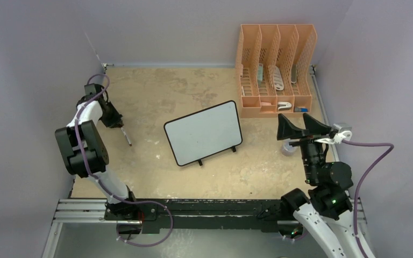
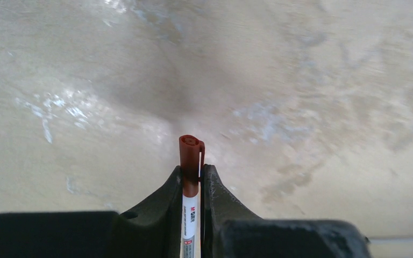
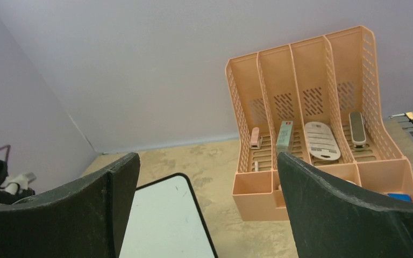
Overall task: Write a sentence on the whiteboard
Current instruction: Open the whiteboard marker at the center of the board.
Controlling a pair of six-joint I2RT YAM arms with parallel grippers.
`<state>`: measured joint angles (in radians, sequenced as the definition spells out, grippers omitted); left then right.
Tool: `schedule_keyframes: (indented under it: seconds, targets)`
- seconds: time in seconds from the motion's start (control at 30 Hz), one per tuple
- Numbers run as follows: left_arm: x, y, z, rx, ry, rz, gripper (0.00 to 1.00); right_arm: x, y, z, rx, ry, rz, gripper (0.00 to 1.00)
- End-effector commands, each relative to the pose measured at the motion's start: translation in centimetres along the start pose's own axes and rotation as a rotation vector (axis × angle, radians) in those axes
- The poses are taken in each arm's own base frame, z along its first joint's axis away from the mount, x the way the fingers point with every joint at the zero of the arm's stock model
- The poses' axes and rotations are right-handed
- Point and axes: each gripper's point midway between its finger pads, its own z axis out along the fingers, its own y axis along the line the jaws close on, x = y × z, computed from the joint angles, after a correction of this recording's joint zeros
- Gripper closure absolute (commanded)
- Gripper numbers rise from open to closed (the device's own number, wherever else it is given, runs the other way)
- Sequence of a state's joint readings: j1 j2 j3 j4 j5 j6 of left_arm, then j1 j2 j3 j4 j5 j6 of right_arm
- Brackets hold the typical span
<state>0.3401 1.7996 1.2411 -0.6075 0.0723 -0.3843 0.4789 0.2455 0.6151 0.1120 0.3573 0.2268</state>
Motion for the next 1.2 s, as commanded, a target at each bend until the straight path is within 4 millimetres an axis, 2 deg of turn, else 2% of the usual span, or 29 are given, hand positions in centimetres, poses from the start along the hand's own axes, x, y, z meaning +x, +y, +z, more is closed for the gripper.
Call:
schedule_keyframes:
  seconds: [0.0, 0.13, 0.3, 0.5, 0.63, 0.83, 1.0, 1.17]
  targets:
    - [-1.7, -3.4, -4.5, 0.181, -0.121, -0.073, 1.00, -2.3, 2.1, 0.6, -0.081, -0.032, 0.014, 0.02]
    - [-1.3, -5.3, -7.6, 0.303, -0.162, -0.127, 1.00, -0.6, 3.9, 2.1, -0.153, 0.075, -0.025, 0.01]
    - [-0.8, -8.0, -12.2, 0.480, -0.213, -0.206, 1.00, 2.5, 6.8, 3.9, -0.273, 0.213, -0.016, 0.01]
    - [-0.3, -10.9, -17.2, 0.687, -0.212, -0.275, 1.00, 4.5, 9.0, 4.9, -0.366, 0.242, 0.065, 0.01]
    - [-0.1, -12.5, -20.4, 0.811, -0.200, -0.287, 1.00, 5.0, 10.6, 5.4, -0.432, 0.222, 0.139, 0.01]
    - [1.1, -14.0, -23.6, 0.945, -0.142, -0.299, 1.00, 5.3, 13.4, 6.3, -0.492, 0.203, 0.205, 0.01]
    - [1.7, -14.8, -25.5, 0.981, -0.156, -0.327, 1.00, 5.8, 15.9, 7.4, -0.500, 0.188, 0.262, 0.02]
    - [3.6, -17.9, -26.2, 0.990, -0.144, -0.322, 1.00, 6.8, 19.3, 8.0, -0.480, 0.177, 0.297, 0.02]
